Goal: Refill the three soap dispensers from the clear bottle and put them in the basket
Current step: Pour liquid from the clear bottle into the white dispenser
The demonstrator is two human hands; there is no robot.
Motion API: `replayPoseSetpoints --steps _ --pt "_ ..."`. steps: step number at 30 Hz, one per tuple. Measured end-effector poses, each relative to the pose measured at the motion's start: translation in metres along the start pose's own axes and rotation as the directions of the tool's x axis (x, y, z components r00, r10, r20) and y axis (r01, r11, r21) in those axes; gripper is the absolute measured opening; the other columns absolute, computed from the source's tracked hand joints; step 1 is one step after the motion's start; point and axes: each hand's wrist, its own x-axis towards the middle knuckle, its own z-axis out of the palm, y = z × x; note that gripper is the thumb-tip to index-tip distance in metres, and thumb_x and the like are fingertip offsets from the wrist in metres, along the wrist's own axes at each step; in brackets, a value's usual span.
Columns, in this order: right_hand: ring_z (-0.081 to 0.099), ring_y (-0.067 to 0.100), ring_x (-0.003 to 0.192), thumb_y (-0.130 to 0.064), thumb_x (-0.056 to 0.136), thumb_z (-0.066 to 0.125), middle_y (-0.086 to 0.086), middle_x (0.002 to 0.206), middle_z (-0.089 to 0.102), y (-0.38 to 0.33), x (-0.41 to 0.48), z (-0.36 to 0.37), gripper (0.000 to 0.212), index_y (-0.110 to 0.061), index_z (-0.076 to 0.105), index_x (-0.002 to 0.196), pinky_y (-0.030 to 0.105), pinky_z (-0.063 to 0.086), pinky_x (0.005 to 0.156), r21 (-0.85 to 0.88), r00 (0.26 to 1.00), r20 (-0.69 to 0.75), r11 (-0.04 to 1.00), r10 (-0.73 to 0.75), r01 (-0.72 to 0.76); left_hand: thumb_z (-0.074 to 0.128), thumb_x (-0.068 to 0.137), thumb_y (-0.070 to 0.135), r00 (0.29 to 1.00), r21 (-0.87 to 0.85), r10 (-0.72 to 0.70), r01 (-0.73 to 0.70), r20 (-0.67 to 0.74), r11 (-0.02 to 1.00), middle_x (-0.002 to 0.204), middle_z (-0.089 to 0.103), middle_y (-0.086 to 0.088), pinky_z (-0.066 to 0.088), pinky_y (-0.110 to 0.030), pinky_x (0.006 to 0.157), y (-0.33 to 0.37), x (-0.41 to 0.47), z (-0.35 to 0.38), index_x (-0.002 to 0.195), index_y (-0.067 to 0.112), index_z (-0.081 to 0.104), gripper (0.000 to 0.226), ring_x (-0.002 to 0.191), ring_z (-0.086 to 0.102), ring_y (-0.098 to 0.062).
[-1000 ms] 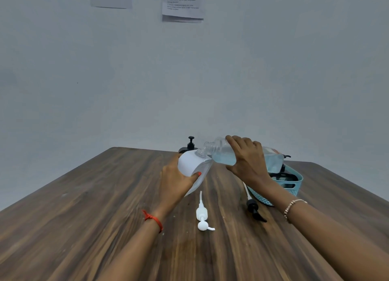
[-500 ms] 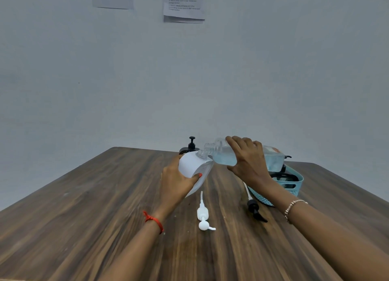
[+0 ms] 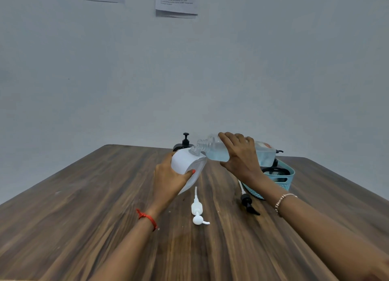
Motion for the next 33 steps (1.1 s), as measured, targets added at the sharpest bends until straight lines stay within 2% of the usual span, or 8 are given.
replayPoseSetpoints --steps 5,10,18,26,33 --pt "0.065 0.031 0.086 -0.023 0.041 0.09 0.009 0.104 0.067 0.0 -0.0018 -0.0003 0.088 -0.016 0.043 0.116 0.044 0.048 0.075 0.006 1.0 0.001 1.0 0.001 -0.001 0.081 0.064 0.025 1.0 0.003 0.013 -0.013 0.001 1.0 0.108 0.067 -0.003 0.049 -0.029 0.074 -0.0006 -0.001 0.0006 0.12 0.015 0.057 0.061 0.098 0.062 -0.022" --pt "0.065 0.031 0.086 -0.022 0.041 0.09 0.01 0.104 0.067 0.0007 -0.0028 -0.0005 0.088 -0.015 0.043 0.115 0.044 0.048 0.075 0.003 1.0 -0.015 1.0 -0.011 0.011 0.081 0.064 0.026 1.0 -0.011 0.007 -0.007 0.001 1.0 0.106 0.068 -0.002 0.053 -0.036 0.077 -0.0012 -0.0021 0.0012 0.119 0.017 0.058 0.06 0.097 0.062 -0.021" --pt "0.065 0.032 0.087 -0.024 0.044 0.09 0.01 0.104 0.067 0.001 -0.0026 0.0001 0.086 -0.015 0.043 0.116 0.045 0.048 0.076 0.008 1.0 -0.01 1.0 -0.01 0.01 0.081 0.064 0.025 1.0 -0.025 0.009 -0.009 0.001 1.0 0.108 0.068 -0.002 0.049 -0.03 0.076 -0.0014 -0.0022 0.002 0.119 0.016 0.058 0.06 0.098 0.062 -0.02" --pt "0.064 0.033 0.089 -0.027 0.043 0.091 0.011 0.106 0.067 0.0011 -0.0024 -0.0012 0.089 -0.015 0.043 0.117 0.047 0.048 0.076 0.005 1.0 0.007 1.0 -0.014 0.014 0.081 0.066 0.021 1.0 -0.032 0.012 -0.012 -0.011 0.999 0.095 0.064 0.005 0.041 -0.022 0.069 0.002 -0.0041 0.0008 0.116 0.017 0.059 0.055 0.083 0.055 -0.01" --pt "0.064 0.033 0.089 -0.028 0.043 0.091 0.011 0.106 0.067 0.0005 -0.0009 -0.0024 0.089 -0.015 0.043 0.117 0.047 0.048 0.077 0.007 1.0 0.008 1.0 -0.02 0.02 0.082 0.065 0.02 1.0 -0.048 -0.002 0.001 -0.015 0.999 0.099 0.066 0.003 0.042 -0.024 0.071 0.0008 -0.0046 0.0011 0.115 0.016 0.059 0.055 0.085 0.056 -0.011"
